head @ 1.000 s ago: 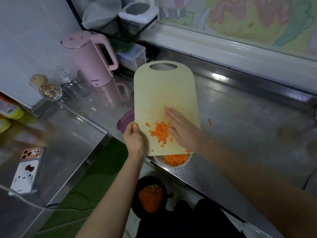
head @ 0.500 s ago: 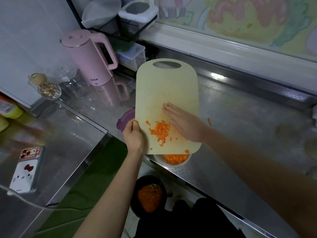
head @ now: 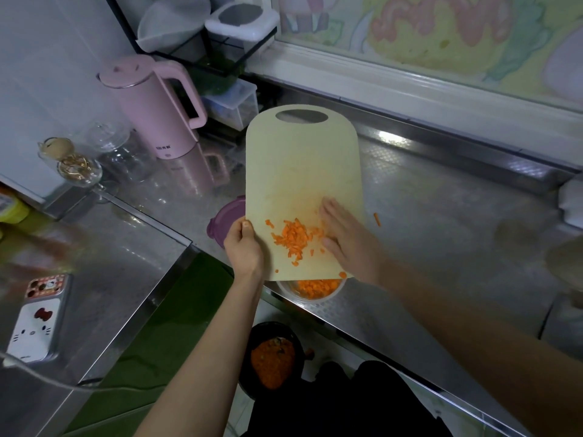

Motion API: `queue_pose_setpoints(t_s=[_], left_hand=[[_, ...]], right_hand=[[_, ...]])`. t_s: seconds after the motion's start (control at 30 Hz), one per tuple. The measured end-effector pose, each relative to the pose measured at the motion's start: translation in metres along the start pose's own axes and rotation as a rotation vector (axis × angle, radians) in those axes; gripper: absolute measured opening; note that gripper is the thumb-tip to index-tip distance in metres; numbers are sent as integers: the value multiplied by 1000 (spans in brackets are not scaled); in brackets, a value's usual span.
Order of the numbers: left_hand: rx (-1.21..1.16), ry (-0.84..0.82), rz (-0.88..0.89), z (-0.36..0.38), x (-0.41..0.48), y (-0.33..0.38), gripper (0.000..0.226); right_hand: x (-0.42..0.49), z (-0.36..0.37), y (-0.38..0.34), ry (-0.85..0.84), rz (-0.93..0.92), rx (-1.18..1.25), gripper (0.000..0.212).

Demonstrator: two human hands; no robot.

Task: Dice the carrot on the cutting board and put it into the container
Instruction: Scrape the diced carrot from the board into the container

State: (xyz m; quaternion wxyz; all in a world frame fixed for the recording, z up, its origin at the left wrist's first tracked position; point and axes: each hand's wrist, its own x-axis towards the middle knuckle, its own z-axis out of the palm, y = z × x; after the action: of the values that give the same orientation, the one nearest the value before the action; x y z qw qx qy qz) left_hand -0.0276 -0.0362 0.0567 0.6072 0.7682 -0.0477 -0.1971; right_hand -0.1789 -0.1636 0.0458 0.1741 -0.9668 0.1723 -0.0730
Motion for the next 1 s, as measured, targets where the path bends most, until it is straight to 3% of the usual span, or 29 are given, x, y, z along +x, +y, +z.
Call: queue_pose_setpoints(t_s=[0.1,0.27,0.53,0.6,0.7,0.9,1.0], left_hand=[[-8,18,-3,1,0,0,30],[-1,-3,-1,-1,0,-2,30],[4,21,-6,-4,2,0,28],[2,25,-23,-4,3,-1,27],[-27,34,-59,-4,3,0,27],[-65,36,-116,-1,2,2,31],[-65,35,-126,0,3,5,31]], right_hand=[[-19,7,-18,-148,-108,-19,73],[3,-12,-12,22,-61,6,66],[-13,1,-16,-130,-180,-32,70],[-15,-2,-11,-114,-147,9,65],[-14,-4,-3,66,19,70,65],[-25,19,-33,-36,194,50,75],[-26,32,-52,-47,155,81,73]])
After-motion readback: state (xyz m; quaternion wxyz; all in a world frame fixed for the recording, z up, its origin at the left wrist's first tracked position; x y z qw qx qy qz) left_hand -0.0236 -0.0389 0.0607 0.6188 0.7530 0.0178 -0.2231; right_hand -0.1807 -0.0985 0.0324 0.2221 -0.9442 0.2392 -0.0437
